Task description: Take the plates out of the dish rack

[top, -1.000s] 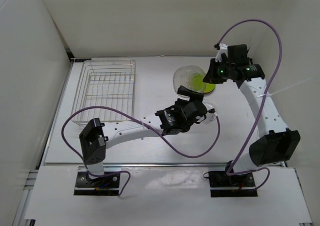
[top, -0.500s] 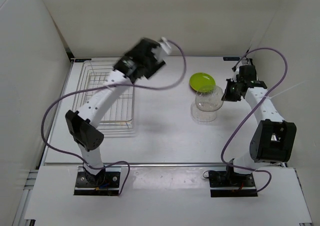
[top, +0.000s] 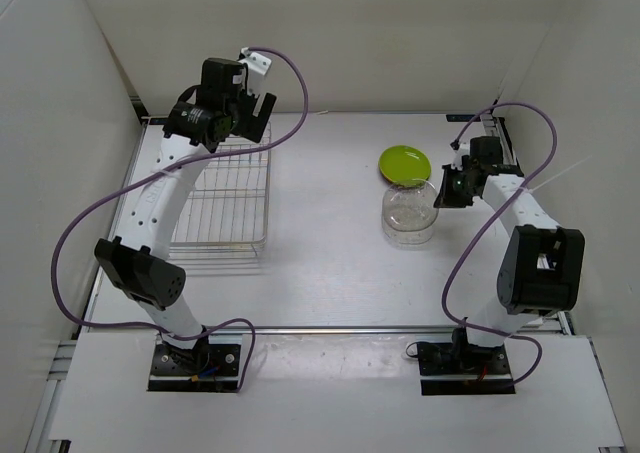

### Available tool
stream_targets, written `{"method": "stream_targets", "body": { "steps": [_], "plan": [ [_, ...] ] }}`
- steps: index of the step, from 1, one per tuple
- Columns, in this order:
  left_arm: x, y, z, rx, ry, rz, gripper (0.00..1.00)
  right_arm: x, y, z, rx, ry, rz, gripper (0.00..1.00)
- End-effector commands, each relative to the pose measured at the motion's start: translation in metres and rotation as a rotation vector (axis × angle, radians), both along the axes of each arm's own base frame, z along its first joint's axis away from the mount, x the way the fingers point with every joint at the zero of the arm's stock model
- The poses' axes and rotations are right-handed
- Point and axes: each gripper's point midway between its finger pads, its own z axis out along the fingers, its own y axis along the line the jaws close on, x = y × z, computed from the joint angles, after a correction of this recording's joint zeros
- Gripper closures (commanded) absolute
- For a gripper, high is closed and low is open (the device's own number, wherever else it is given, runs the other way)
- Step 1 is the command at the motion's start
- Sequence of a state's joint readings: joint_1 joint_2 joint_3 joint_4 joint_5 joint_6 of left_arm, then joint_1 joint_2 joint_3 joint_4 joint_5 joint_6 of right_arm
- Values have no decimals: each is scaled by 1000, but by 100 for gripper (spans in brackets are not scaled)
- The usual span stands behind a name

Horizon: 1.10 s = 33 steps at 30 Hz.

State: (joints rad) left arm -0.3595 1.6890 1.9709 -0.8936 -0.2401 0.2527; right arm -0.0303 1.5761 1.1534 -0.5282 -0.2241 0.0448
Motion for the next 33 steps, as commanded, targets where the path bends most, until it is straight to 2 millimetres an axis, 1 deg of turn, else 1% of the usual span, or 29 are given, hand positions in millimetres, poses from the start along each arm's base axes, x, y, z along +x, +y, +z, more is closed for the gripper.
{"method": "stream_targets", "body": {
  "steps": [1, 2, 3, 5, 6, 10, 11, 14, 15, 16, 22, 23, 26, 28, 30, 32, 33],
  "plan": [
    [-10, 0, 22, -75, -43, -18, 0, 4, 5, -2, 12, -19, 56, 100],
    [-9, 4, 22, -75, -43, -9, 0, 3, 7, -6, 23, -7, 62, 100],
    [-9, 4, 22, -75, -43, -9, 0, 3, 7, -6, 23, -7, 62, 100],
    [-10, 4, 20, -72, -34, -9, 0, 0, 7, -13, 24, 13, 62, 100],
    [-10, 3, 25, -80, -43, -17, 0, 0, 7, -13, 24, 13, 62, 100],
    [-10, 2, 25, -88, -42, -12, 0, -1, 9, -19, 33, 31, 67, 100],
    [-10, 2, 25, -88, -42, -12, 0, -1, 9, -23, 34, 43, 66, 100],
    [-10, 2, 16, -81, -22, -12, 0, -1, 7, -27, 25, 56, 49, 100],
    [-13, 3, 20, -84, -30, -12, 0, -1, 7, -27, 25, 56, 49, 100],
    [-13, 3, 16, -81, -22, -12, 0, -2, 7, -30, 30, 68, 41, 100],
    [-13, 2, 16, -85, -20, -19, 0, -4, 4, -34, 15, 79, 32, 99],
    [-13, 2, 16, -85, -20, -19, 0, -7, 4, -37, 15, 88, 32, 97],
    [-13, 0, 16, -90, -18, -27, 0, -7, 4, -37, 15, 88, 32, 93],
    [-12, 4, 16, -90, -18, -18, 0, -7, 2, -37, 6, 89, 27, 91],
    [-10, 1, 12, -92, -7, -27, 0, -6, -1, -34, 6, 80, 18, 86],
    [-10, 1, 15, -95, -16, -27, 0, -6, -1, -34, 6, 80, 18, 81],
    [-10, 1, 15, -95, -16, -27, 0, -6, -1, -34, 6, 80, 18, 76]
  ]
}}
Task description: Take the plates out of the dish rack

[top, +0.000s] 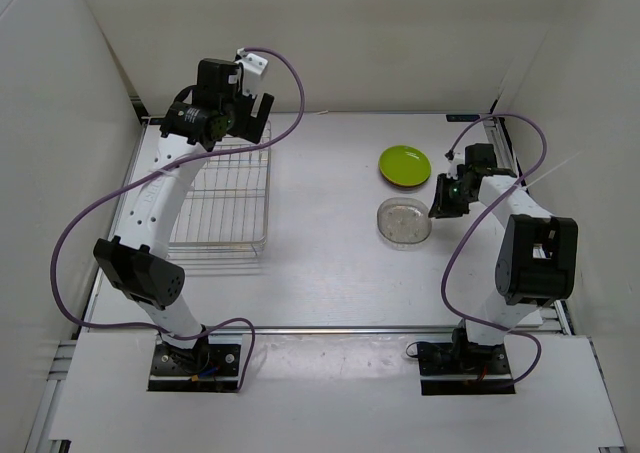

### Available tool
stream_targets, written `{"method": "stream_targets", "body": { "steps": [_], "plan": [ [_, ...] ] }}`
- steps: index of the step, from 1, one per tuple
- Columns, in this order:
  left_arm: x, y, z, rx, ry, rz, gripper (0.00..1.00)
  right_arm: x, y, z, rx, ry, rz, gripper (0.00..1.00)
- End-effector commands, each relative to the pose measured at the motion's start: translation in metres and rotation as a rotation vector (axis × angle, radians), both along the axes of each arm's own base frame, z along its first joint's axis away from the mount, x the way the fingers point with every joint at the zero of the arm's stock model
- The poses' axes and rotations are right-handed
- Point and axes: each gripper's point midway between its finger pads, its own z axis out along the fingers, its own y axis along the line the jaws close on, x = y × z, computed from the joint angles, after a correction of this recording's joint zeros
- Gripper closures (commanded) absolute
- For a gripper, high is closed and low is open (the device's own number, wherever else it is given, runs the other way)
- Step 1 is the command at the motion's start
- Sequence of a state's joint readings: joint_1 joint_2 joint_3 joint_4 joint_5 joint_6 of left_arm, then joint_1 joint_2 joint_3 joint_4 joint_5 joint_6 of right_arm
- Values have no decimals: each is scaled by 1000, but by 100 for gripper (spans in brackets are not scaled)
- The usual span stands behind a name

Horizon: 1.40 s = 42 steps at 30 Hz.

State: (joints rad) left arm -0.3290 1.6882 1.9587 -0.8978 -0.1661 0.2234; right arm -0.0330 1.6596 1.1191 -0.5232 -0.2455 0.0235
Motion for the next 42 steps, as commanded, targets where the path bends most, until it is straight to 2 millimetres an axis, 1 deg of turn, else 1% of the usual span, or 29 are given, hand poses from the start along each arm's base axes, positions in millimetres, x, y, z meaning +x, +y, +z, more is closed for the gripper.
{"method": "stream_targets", "body": {
  "steps": [1, 2, 3, 4, 5, 6, 7, 8, 9, 10, 11, 12, 13, 14, 16, 17, 19, 20, 21, 22, 23, 24, 25, 26, 29, 32, 33, 37, 42],
  "plan": [
    [-10, 1, 23, -38, -47, -9, 0, 5, -3, 4, -7, -27, -8, 71],
    [-12, 0, 21, -40, -35, -18, 0, 5, -3, 4, -7, -27, -8, 64],
    [-12, 0, 21, -40, -35, -18, 0, 6, -3, 7, -7, -36, -8, 51],
    [-12, 0, 21, -40, -35, -18, 0, 3, -3, 6, -7, -27, -8, 43],
    [-13, 0, 17, -37, -26, -18, 0, 7, -3, 9, -7, -37, -8, 36],
    [-13, 0, 12, -33, -15, -18, 0, 7, -6, 10, -7, -37, -17, 25],
    [-14, 5, 16, -37, -25, -9, 0, 8, -8, 16, -16, -49, -21, 19],
    [-14, 4, 6, -38, -5, -4, 0, 9, -8, 20, -16, -61, -21, 13],
    [-13, 14, 6, -39, -10, 17, 0, 10, -15, 26, -27, -70, -41, 0],
    [-15, 19, 7, -49, -16, 33, 0, 15, -22, 36, -29, -100, -59, 0],
    [-16, 22, 3, -58, -10, 32, 0, 15, -26, 38, -29, -97, -71, 0],
    [-16, 27, -15, -75, 29, 57, 0, 21, -36, 51, -43, -127, -97, 0],
    [-15, 39, -17, -102, 32, 79, 0, 23, -42, 56, -54, -129, -112, 0],
    [-17, 45, -32, -124, 72, 107, 0, 21, -54, 59, -82, -119, -133, 0],
    [-20, 64, -46, -161, 110, 156, 0, 28, -68, 71, -142, -153, -132, 0],
    [-18, 69, -52, -175, 113, 173, 0, 25, -80, 69, -169, -143, -149, 0],
    [-23, 83, -76, -193, 156, 218, 0, 22, -95, 81, -218, -175, -170, 0],
    [-27, 101, -75, -199, 140, 258, 0, 20, -108, 85, -230, -181, -206, 0],
    [-28, 105, -91, -222, 168, 268, 0, 18, -114, 88, -233, -189, -224, 0],
    [-31, 115, -93, -225, 162, 290, 0, 16, -122, 93, -244, -200, -246, 0],
    [-33, 132, -95, -236, 157, 328, 0, 15, -135, 97, -258, -204, -282, 0],
    [-35, 140, -103, -247, 170, 342, 0, 12, -143, 101, -279, -214, -296, 0],
    [-36, 148, -103, -256, 169, 358, 0, 10, -149, 106, -290, -227, -300, 0],
    [-40, 164, -108, -265, 177, 396, 0, 6, -161, 106, -305, -220, -336, 0],
    [-41, 187, -115, -269, 190, 440, 0, 0, -185, 122, -335, -251, -396, 0],
    [-44, 208, -123, -255, 204, 474, 0, -6, -198, 126, -343, -256, -435, 0],
    [-44, 210, -123, -263, 204, 476, 0, -6, -197, 129, -338, -267, -432, 0],
    [-44, 218, -123, -279, 202, 477, 0, -9, -199, 126, -330, -259, -438, 0],
    [-44, 217, -123, -286, 202, 469, 0, -9, -196, 129, -318, -270, -441, 0]
  ]
}}
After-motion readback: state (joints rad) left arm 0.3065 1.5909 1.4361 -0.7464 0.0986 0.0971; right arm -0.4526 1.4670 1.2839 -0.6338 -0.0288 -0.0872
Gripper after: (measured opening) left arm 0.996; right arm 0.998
